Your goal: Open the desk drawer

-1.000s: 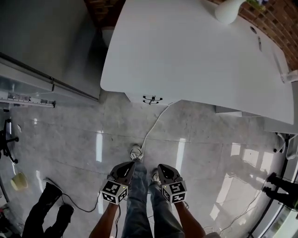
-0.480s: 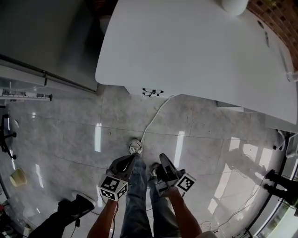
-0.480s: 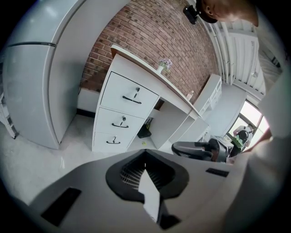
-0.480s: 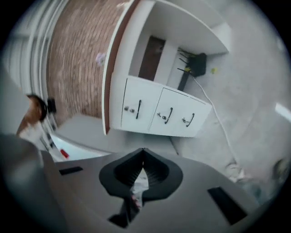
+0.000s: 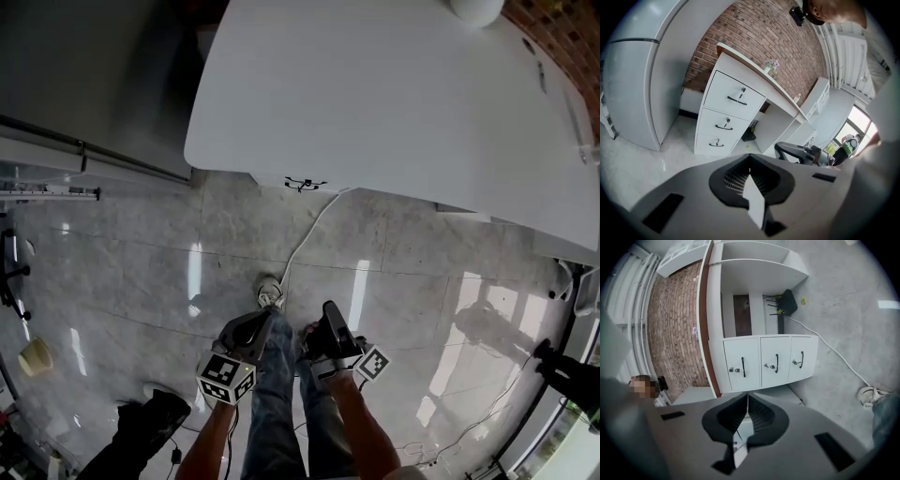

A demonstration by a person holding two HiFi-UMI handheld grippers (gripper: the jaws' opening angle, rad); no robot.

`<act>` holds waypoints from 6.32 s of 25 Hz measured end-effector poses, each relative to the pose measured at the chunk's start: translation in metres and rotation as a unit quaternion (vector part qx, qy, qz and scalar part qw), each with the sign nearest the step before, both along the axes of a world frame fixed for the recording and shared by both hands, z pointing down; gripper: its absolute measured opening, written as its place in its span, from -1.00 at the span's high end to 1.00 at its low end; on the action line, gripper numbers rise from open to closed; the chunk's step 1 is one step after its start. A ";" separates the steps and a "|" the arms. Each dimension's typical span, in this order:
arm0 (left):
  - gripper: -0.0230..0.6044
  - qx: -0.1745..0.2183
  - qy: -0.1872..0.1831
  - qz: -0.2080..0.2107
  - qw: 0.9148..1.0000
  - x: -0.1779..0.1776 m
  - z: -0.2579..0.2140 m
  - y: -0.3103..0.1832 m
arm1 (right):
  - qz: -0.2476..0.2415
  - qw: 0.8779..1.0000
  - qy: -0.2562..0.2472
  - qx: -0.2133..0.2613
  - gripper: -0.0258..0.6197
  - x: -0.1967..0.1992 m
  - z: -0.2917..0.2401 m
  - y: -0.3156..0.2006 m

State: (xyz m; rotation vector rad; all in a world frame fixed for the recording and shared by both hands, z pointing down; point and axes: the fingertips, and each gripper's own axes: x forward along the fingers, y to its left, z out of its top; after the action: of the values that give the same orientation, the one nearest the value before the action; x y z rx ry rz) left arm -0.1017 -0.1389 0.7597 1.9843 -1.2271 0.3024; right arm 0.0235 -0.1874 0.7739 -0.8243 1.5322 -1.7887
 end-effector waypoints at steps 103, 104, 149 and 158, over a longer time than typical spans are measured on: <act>0.89 -0.029 0.046 0.007 0.998 0.030 0.005 0.012 | 0.014 0.999 0.030 -0.034 0.80 -0.027 0.045 -0.017; 0.89 -0.029 0.046 0.008 0.999 0.030 0.005 0.012 | 0.012 0.999 0.030 -0.033 0.80 -0.027 0.045 -0.017; 0.89 0.054 0.031 0.024 0.998 0.096 -0.101 0.005 | 0.000 1.000 0.030 -0.008 0.87 0.057 -0.067 0.027; 0.89 0.100 0.021 0.025 0.994 0.093 -0.192 0.015 | -0.091 0.973 0.188 0.100 0.87 0.068 -0.162 0.038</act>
State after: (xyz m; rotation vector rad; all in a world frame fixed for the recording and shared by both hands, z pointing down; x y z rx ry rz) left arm -0.0087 -0.1234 0.5674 2.1836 -1.2230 0.1661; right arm 0.0916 -0.1490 0.6116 -0.9881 2.0547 -1.6281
